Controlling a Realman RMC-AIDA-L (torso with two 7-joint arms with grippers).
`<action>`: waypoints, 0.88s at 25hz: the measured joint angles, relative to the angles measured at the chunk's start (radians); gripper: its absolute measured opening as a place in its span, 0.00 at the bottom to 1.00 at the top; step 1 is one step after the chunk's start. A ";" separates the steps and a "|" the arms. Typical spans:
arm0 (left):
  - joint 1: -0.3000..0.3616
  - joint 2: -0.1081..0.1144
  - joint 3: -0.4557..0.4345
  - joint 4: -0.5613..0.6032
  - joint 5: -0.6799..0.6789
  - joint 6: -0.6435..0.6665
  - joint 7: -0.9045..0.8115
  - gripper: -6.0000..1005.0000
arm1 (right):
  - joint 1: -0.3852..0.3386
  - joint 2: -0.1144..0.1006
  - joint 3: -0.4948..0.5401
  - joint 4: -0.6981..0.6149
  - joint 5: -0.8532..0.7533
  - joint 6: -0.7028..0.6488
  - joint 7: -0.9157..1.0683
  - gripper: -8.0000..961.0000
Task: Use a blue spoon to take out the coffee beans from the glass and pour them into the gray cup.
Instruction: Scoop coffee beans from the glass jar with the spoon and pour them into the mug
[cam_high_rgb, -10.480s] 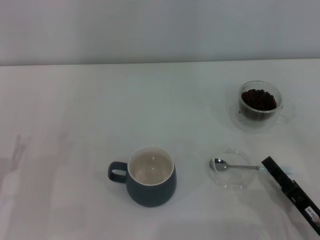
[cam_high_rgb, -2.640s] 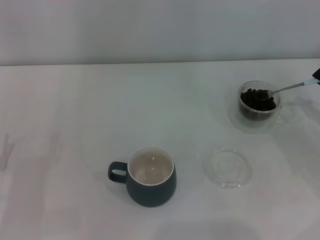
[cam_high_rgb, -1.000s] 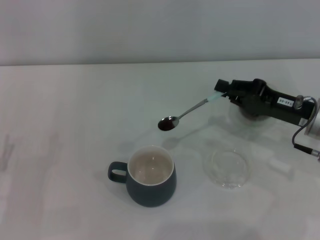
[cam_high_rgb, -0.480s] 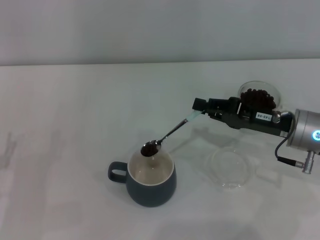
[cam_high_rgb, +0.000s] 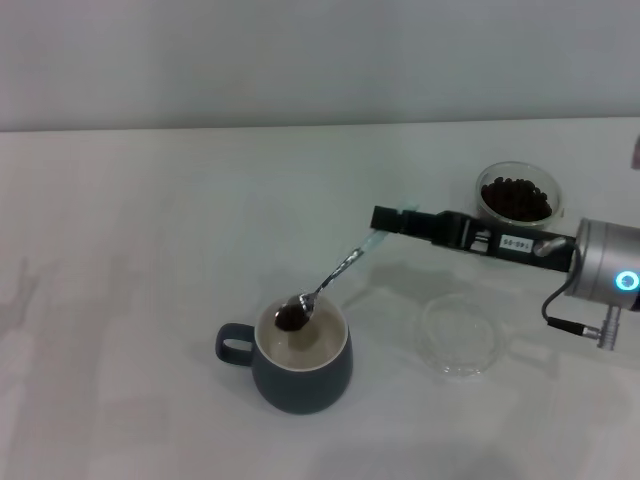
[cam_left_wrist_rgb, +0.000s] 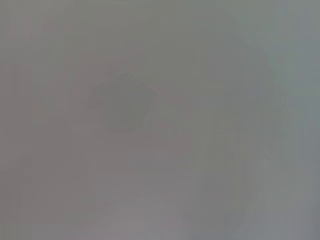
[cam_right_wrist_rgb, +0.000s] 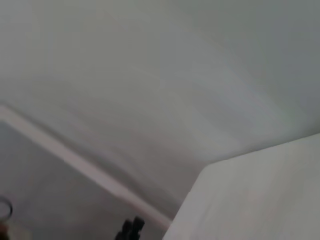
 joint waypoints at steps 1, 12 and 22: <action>0.000 0.000 0.000 0.000 0.000 0.000 0.000 0.88 | 0.004 0.000 -0.012 -0.003 0.000 0.001 -0.019 0.16; 0.006 -0.001 0.000 -0.005 0.000 -0.006 0.000 0.88 | 0.010 -0.006 -0.091 -0.061 -0.005 0.037 -0.154 0.16; 0.003 -0.005 -0.003 -0.009 0.000 -0.011 0.000 0.88 | -0.001 -0.009 -0.133 -0.111 -0.005 0.043 -0.238 0.16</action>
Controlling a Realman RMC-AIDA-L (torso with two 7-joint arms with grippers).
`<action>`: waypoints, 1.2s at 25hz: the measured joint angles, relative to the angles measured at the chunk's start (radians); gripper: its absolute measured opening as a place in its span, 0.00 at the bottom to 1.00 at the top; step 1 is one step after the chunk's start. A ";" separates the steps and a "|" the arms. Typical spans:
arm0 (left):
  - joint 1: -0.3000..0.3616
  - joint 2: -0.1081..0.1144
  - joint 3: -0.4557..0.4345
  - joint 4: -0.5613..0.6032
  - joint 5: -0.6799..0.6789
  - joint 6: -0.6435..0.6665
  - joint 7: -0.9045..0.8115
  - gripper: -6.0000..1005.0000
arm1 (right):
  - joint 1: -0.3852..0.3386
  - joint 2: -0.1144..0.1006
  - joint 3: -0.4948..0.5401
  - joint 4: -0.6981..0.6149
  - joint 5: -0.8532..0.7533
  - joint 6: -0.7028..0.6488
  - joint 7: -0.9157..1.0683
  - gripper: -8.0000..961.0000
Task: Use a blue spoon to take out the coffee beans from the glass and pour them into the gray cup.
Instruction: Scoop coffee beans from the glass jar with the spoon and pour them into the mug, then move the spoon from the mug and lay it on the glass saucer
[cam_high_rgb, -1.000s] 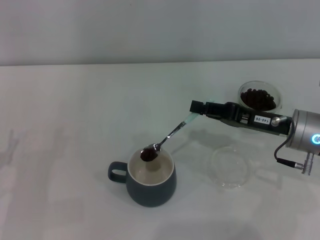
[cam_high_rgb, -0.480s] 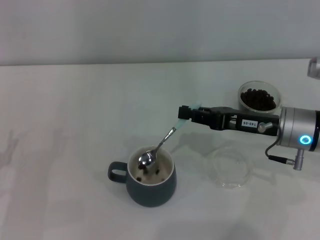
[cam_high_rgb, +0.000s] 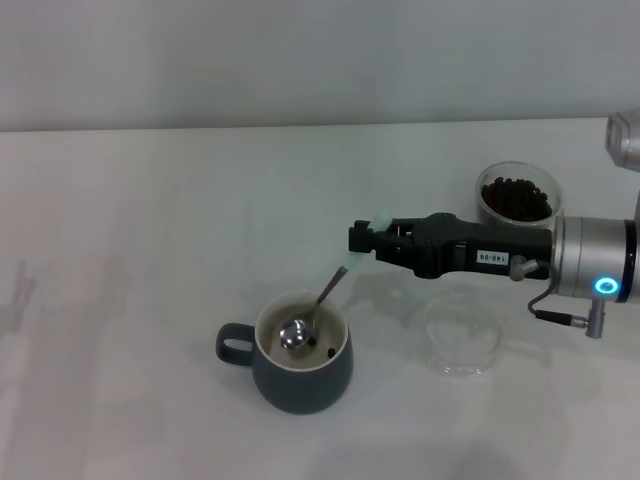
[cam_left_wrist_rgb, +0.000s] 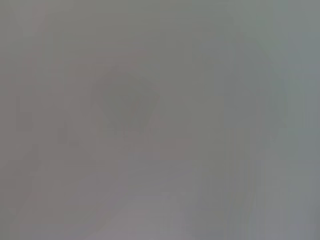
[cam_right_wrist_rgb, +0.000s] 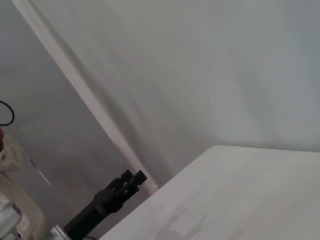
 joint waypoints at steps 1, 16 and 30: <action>0.000 0.000 -0.001 0.000 0.000 0.000 0.000 0.88 | -0.004 -0.001 0.000 -0.007 0.000 -0.001 -0.001 0.16; -0.001 -0.002 -0.005 0.000 -0.004 0.000 0.000 0.88 | -0.036 -0.008 0.179 -0.035 0.024 -0.145 0.001 0.16; -0.002 -0.001 -0.005 0.000 -0.008 -0.003 0.000 0.88 | -0.047 -0.171 0.226 0.065 -0.006 -0.186 0.010 0.16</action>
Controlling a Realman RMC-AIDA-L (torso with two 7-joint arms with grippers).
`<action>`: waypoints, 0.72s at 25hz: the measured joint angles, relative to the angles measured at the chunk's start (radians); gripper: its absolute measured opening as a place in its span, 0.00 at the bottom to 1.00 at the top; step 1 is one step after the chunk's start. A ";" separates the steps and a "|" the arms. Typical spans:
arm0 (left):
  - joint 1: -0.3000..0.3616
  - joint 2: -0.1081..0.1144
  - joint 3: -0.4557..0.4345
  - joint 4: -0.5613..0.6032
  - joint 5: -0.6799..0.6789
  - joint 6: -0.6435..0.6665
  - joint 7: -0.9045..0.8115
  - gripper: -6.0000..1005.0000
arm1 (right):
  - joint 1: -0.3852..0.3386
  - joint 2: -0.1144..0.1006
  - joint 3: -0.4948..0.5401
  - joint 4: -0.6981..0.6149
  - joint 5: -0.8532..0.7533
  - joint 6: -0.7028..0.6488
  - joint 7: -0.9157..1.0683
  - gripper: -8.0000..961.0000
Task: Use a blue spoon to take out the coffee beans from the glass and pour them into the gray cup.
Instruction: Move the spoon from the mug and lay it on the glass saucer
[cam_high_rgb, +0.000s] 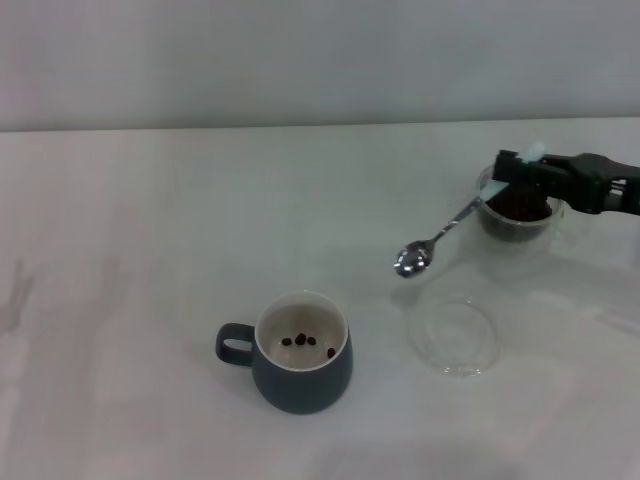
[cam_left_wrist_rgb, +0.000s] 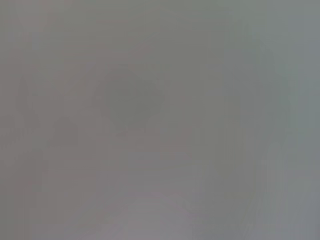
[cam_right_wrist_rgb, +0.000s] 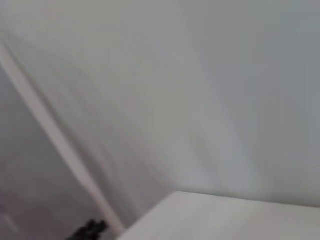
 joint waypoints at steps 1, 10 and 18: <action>0.001 0.000 0.000 0.000 0.000 0.000 0.000 0.88 | -0.002 -0.003 0.000 0.007 -0.003 0.015 0.000 0.16; 0.000 0.000 0.000 0.001 0.000 0.000 0.000 0.88 | -0.009 -0.010 0.001 0.056 -0.091 0.141 0.024 0.16; -0.001 0.000 0.000 0.005 0.002 0.000 0.000 0.88 | -0.048 -0.009 0.001 0.071 -0.092 0.170 0.025 0.16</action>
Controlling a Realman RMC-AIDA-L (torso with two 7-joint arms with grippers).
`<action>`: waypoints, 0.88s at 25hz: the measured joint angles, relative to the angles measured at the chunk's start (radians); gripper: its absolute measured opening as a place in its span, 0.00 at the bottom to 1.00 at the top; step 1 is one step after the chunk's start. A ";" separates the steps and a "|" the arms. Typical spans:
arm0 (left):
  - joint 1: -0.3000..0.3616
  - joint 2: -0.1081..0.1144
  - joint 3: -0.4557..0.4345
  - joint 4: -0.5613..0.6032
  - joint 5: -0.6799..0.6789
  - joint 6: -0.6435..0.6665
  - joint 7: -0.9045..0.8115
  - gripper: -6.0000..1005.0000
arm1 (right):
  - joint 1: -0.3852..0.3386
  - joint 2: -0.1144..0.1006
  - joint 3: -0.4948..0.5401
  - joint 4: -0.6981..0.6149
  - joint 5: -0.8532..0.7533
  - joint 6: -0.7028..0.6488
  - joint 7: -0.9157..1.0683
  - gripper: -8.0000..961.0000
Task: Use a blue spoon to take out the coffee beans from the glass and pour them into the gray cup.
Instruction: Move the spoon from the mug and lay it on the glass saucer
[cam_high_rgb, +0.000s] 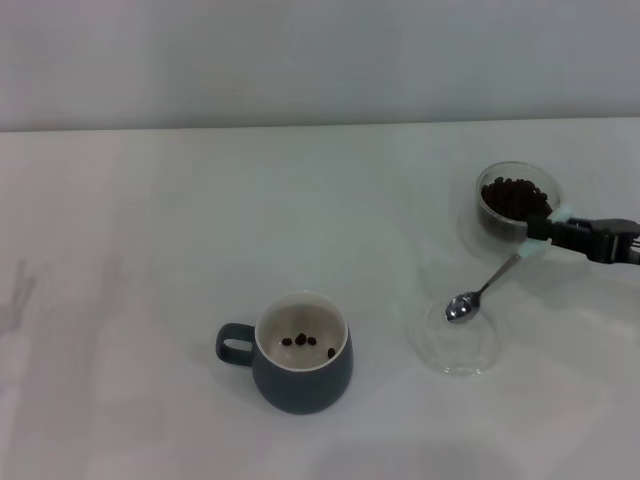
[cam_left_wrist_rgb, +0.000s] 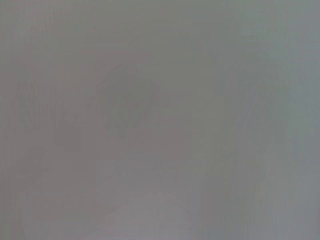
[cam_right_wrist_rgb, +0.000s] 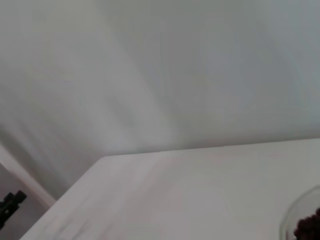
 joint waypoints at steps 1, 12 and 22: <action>-0.001 0.000 0.001 0.000 0.000 0.000 0.000 0.88 | -0.004 0.001 0.000 0.000 0.000 0.002 0.000 0.16; -0.006 0.000 0.008 0.003 0.005 0.000 0.000 0.88 | 0.005 0.015 -0.008 0.073 -0.014 0.027 0.002 0.16; -0.006 0.000 0.007 0.003 0.005 0.000 0.000 0.88 | 0.007 0.023 -0.009 0.078 -0.027 0.064 0.128 0.16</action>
